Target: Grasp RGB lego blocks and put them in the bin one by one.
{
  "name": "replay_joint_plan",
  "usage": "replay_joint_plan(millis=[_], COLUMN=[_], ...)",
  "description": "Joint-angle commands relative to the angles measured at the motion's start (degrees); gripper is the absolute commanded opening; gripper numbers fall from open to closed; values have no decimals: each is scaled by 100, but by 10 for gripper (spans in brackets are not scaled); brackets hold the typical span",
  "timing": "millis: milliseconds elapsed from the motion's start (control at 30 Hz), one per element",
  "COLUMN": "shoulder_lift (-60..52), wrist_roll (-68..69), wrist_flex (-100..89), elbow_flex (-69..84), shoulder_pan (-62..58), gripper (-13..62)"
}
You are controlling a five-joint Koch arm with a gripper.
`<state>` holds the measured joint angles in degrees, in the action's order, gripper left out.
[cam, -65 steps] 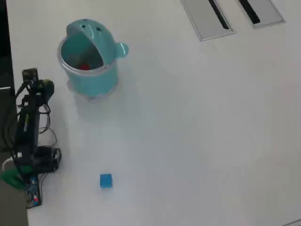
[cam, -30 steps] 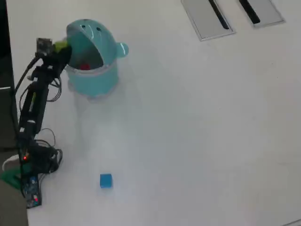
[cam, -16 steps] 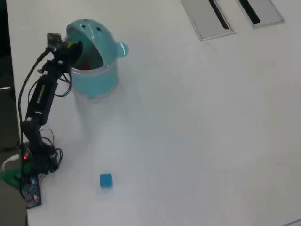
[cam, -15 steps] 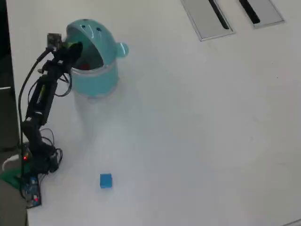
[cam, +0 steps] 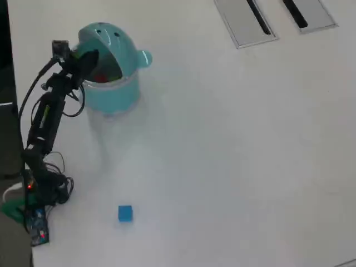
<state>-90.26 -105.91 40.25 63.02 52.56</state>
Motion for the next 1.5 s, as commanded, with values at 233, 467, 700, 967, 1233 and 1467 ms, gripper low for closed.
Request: replay_joint_plan(millis=[233, 467, 700, 967, 1233, 1467], shoulder_lift=[-1028, -1978, -2918, -3647, -4087, -4140], wrist_roll=[114, 255, 527, 1099, 1072, 800], wrist_flex=[352, 747, 677, 1239, 1521, 1793], elbow_flex=[167, 1081, 2039, 2593, 2830, 3322], shoulder_pan=[-1011, -1811, -2733, -3639, -5229, -6126], gripper=[323, 322, 323, 337, 336, 335])
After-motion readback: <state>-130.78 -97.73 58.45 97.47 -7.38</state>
